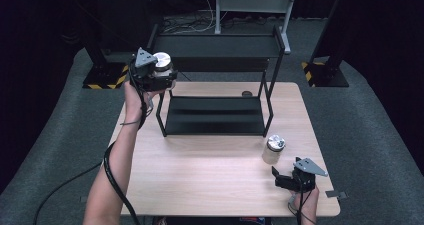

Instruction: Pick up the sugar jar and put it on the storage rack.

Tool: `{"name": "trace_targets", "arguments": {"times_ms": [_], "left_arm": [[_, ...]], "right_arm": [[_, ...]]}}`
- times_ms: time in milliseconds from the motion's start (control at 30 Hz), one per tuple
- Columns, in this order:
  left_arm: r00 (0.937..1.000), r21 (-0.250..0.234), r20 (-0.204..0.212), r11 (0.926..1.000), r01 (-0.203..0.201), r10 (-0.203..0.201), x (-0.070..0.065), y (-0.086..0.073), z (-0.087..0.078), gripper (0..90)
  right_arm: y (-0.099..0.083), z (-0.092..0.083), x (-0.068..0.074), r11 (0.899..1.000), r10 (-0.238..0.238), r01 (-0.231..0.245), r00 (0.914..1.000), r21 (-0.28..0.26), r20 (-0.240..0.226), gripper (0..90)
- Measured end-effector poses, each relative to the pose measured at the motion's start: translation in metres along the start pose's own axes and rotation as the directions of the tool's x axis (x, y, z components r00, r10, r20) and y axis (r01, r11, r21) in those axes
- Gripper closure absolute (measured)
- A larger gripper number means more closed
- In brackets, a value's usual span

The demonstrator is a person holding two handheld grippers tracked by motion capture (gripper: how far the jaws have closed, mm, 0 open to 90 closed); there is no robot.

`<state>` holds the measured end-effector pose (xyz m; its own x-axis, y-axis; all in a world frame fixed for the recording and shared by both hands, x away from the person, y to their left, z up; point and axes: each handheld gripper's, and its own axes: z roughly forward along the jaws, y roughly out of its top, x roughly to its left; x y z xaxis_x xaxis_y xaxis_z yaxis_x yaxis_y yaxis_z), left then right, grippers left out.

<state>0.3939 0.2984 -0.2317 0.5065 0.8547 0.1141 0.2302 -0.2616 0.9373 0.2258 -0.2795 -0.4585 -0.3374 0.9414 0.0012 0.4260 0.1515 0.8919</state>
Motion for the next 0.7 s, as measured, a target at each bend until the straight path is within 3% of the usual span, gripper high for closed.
{"name": "trace_targets", "arguments": {"times_ms": [700], "left_arm": [[0.9999,-0.010,0.010,0.9999,-0.010,0.010,0.000,0.014,-0.003,30.7]], "right_arm": [[0.000,0.000,-0.001,1.000,0.001,-0.001,1.0000,0.000,-0.003,0.0]]}}
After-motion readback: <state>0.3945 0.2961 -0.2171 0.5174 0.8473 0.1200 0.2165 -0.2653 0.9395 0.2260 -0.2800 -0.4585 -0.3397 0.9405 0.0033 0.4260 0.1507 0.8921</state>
